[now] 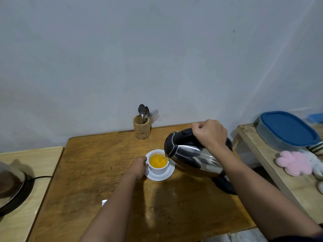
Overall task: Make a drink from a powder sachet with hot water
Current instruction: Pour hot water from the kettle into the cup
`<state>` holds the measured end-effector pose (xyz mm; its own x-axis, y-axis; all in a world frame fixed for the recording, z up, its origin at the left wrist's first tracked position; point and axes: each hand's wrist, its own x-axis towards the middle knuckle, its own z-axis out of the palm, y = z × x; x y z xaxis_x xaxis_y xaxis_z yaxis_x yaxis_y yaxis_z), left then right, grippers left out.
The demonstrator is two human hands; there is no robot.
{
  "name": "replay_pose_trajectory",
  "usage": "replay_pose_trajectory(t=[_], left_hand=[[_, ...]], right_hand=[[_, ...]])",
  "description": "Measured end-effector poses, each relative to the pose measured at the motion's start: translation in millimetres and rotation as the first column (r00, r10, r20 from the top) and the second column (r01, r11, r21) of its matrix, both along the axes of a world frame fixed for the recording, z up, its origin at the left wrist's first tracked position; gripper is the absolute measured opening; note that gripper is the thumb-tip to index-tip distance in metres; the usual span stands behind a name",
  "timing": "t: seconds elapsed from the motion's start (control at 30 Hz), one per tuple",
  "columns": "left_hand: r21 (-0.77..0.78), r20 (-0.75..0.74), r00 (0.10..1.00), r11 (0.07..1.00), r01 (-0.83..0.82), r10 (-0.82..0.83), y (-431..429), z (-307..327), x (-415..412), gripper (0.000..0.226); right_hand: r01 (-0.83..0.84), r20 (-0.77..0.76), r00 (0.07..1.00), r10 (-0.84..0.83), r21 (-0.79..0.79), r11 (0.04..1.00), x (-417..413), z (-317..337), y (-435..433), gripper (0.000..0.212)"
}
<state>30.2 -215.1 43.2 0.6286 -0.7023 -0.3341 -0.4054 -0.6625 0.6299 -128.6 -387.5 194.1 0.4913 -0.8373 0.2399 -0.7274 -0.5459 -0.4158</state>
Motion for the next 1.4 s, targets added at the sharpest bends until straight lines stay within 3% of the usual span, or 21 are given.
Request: replay_pose_trajectory(t=[0.57,0.93,1.13,1.27,1.4], left_hand=[[-0.002,0.012,1.000,1.000,-0.004,0.004,-3,-2,-6,0.032],[-0.038,0.032,0.999,0.999,-0.023,0.024,-2,-7,-4,0.028],[-0.064,0.009,0.997,0.995,-0.071,0.071,-4,-9,-10,0.027],[-0.081,0.013,0.996,0.993,-0.084,0.086,-5,-12,-11,0.031],[-0.096,-0.013,0.992,0.987,-0.129,0.128,-5,-15,-13,0.033]], right_hand=[[0.002,0.040,0.999,-0.003,0.005,1.000,0,1,5,0.045],[0.250,0.223,0.916,-0.335,0.337,0.908,-32,-13,-16,0.041],[0.307,0.351,0.796,-0.493,0.468,0.829,-64,-28,-37,0.047],[0.351,0.373,0.744,-0.555,0.488,0.799,-91,-28,-46,0.040],[0.477,0.452,0.513,-0.729,0.557,0.680,-111,-24,-45,0.033]])
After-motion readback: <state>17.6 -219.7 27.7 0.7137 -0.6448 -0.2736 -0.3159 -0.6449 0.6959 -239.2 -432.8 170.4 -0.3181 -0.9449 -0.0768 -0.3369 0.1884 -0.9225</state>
